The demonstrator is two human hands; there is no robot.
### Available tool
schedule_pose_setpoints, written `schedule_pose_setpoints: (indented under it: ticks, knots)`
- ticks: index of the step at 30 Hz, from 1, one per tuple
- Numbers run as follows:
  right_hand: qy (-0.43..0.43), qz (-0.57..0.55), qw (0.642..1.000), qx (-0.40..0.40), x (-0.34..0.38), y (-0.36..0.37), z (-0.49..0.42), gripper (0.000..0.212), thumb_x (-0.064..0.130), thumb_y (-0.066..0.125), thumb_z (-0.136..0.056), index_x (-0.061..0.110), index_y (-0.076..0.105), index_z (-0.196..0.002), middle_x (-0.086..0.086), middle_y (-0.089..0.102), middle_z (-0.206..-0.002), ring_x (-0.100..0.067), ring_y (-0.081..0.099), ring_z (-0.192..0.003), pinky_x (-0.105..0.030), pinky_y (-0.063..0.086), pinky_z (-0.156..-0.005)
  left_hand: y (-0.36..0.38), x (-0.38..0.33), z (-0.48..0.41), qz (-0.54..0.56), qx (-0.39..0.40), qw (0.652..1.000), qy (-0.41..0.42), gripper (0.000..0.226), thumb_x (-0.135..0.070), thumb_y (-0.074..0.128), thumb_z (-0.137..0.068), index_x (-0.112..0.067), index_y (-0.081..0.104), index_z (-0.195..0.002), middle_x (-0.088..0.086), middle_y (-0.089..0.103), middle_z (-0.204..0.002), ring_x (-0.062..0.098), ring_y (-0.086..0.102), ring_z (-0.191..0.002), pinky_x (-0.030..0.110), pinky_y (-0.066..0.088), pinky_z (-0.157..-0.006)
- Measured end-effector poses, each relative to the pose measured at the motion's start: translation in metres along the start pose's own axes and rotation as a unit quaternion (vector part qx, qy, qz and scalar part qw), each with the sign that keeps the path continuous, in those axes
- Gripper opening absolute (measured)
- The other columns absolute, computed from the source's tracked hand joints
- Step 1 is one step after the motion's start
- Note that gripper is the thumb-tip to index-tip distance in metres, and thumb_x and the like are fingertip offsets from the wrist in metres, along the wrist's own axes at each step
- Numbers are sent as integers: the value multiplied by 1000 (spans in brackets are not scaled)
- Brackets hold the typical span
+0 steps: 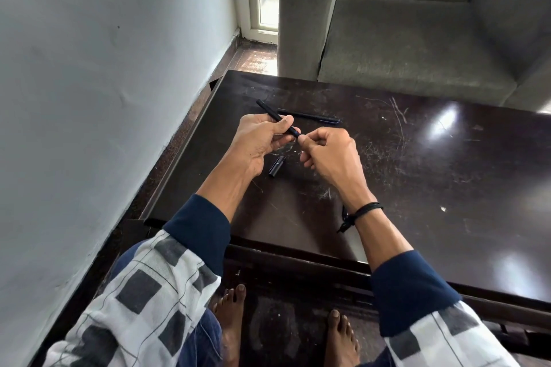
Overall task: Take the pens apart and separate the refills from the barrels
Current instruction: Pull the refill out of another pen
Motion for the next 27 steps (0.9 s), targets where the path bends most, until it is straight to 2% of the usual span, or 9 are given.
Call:
schedule_pose_setpoints:
  ticks: [2, 6, 12, 16, 18, 24, 27]
  knots:
    - [-3, -9, 1000, 6, 1, 1, 0, 21, 30, 63, -100, 18, 73, -87, 0, 74, -67, -3, 66, -55, -20, 53, -57, -1, 0, 0, 0, -4, 1000, 1, 17, -6, 72, -90, 9, 71, -99, 17, 75, -86, 17, 74, -72, 26, 63, -74]
    - [-16, -15, 1000, 8, 1, 3, -1, 9, 27, 72, -95, 21, 68, -90, -1, 74, -68, -6, 69, -58, -26, 58, -63, -1, 0, 0, 1, 3, 1000, 3, 11, -6, 71, -91, 6, 71, -93, 16, 75, -84, 16, 74, -70, 24, 62, -73]
    - [14, -23, 999, 28, 0, 4, -1, 25, 28, 58, -103, 15, 71, -85, 0, 72, -61, -5, 63, -51, -21, 51, -54, 0, -1, 1, 3, 12, 1000, -1, 19, -4, 70, -92, 12, 70, -102, 21, 75, -90, 17, 73, -71, 26, 61, -75]
    - [-9, -21, 1000, 10, 1, 4, -2, 11, 32, 70, -95, 23, 70, -89, 0, 75, -70, -7, 68, -59, -27, 57, -62, -2, -2, 0, 7, 4, 1000, 4, 18, -4, 70, -92, 12, 70, -101, 17, 75, -85, 17, 73, -70, 28, 61, -78]
    - [-20, -11, 1000, -9, 0, 2, -3, 11, 30, 75, -91, 23, 69, -87, 2, 74, -69, -7, 68, -62, -29, 57, -65, -2, -2, -1, 7, 2, 1000, 4, 19, -4, 69, -92, 12, 69, -103, 18, 75, -86, 17, 73, -71, 27, 61, -77]
    - [11, -23, 1000, 16, -2, 3, -3, 23, 29, 63, -100, 19, 71, -82, 3, 73, -62, -3, 63, -52, -24, 52, -58, 0, 0, 0, 0, 6, 1000, 3, 17, -4, 70, -92, 10, 70, -101, 19, 75, -87, 17, 73, -70, 22, 62, -71]
    - [-4, -27, 1000, 7, -1, 3, -3, 12, 31, 72, -94, 23, 70, -86, 0, 75, -71, -7, 68, -61, -26, 54, -63, -1, -1, 0, -1, 3, 1000, 4, 16, -4, 70, -92, 10, 70, -99, 18, 75, -86, 15, 73, -68, 22, 62, -70]
Point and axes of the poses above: each hand's wrist, its own z-axis away from the middle knuckle, its own y-axis out of the palm, x = y × z, the point moved 6 cm from there along -z, towards the middle knuckle
